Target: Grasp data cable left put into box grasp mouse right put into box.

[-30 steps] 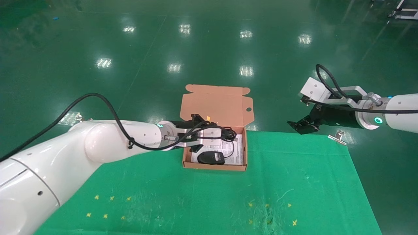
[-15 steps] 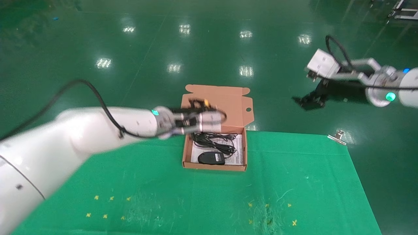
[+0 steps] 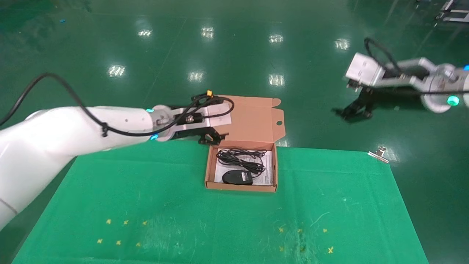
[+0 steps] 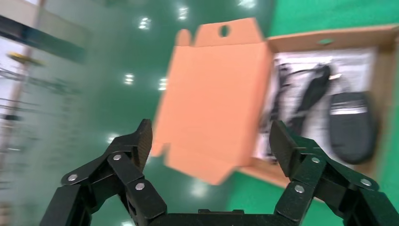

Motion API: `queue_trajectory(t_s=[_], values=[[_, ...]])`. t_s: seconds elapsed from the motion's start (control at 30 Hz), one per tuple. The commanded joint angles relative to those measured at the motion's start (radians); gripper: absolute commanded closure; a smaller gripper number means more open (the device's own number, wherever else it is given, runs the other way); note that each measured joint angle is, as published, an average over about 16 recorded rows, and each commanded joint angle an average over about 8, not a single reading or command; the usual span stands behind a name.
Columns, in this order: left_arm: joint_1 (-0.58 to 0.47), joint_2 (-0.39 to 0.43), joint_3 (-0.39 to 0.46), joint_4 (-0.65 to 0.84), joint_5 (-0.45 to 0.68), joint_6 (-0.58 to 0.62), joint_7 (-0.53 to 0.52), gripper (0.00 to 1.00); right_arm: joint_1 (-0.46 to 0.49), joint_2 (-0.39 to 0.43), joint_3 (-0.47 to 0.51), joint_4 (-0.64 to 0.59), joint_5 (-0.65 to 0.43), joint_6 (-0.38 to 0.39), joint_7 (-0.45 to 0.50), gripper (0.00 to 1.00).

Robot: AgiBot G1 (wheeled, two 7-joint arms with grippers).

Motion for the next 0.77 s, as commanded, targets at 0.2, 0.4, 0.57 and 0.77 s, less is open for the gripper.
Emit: queue_trajectory(t_s=[0.2, 0.4, 0.57, 0.77], values=[[0.072, -0.079, -0.103, -0.064, -0.116, 0.115, -0.013, 0.0, -0.089, 0.031, 0.074, 0.046, 0.132, -0.073, -0.022, 0.0], [0.135, -0.148, -0.193, -0.12, -0.217, 0.214, -0.024, 0.0, -0.165, 0.057, 0.137, 0.085, 0.247, -0.135, -0.04, 0.0], [0.187, -0.205, -0.269, -0.166, -0.302, 0.298, -0.033, 0.0, -0.229, 0.079, 0.19, 0.119, 0.342, -0.188, -0.056, 0.0], [0.234, -0.257, -0.336, -0.208, -0.378, 0.373, -0.041, 0.0, -0.286, 0.099, 0.238, 0.148, 0.428, -0.235, -0.07, 0.0]])
